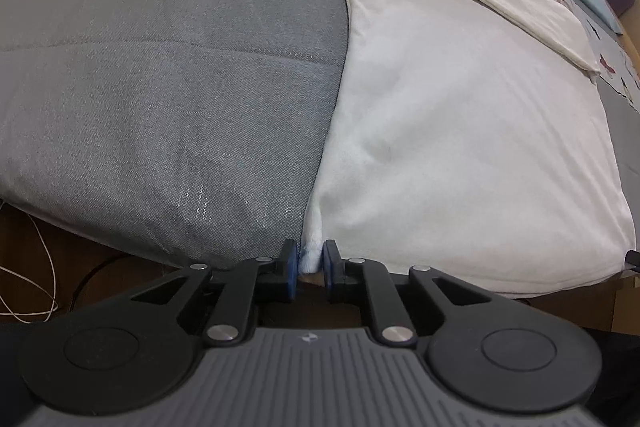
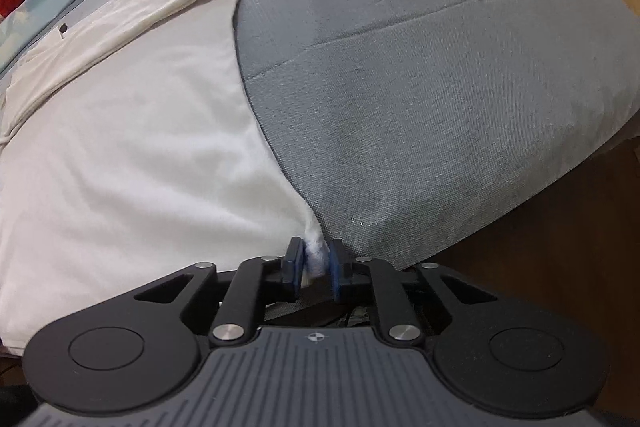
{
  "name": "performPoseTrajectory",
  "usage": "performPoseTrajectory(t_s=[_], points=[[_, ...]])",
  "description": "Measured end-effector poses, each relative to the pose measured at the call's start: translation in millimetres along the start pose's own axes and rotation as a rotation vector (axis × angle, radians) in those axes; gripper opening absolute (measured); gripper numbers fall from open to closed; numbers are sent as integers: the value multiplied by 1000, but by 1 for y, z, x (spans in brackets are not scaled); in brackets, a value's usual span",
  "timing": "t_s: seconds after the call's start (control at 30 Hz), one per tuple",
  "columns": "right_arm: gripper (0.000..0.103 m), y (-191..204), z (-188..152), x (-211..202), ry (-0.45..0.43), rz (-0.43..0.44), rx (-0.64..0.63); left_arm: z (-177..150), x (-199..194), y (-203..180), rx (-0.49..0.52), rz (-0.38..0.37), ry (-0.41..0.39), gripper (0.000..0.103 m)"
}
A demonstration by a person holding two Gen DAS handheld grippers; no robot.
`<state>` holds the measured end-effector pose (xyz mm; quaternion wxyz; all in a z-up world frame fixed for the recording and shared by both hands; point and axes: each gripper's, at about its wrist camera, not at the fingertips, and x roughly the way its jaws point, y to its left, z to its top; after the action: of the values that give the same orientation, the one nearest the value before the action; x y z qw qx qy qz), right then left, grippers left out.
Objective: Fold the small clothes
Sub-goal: 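Grasp the hem with the left gripper while the right gripper grasps the hem, then lift the hem with both grippers and fold it over toward the collar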
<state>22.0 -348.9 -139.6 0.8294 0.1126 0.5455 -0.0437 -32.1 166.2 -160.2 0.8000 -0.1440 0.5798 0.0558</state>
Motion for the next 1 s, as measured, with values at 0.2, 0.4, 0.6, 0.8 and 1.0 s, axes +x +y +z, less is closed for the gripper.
performPoseTrajectory(t_s=[0.2, 0.4, 0.6, 0.8, 1.0], points=[[16, 5, -1, 4, 4, -17, -33, 2, 3, -3, 9, 6, -2, 12], [7, 8, -3, 2, -4, -14, -63, 0, -2, -5, 21, 2, -25, 7], [6, 7, 3, -18, -70, 32, -34, 6, -30, -9, 66, -27, -99, 6], [6, 2, 21, -63, -184, 123, -1, 17, -91, -15, 157, -64, -242, 6], [6, -13, 11, -125, -301, 247, 9, -14, -180, -1, 240, -185, -387, 5]])
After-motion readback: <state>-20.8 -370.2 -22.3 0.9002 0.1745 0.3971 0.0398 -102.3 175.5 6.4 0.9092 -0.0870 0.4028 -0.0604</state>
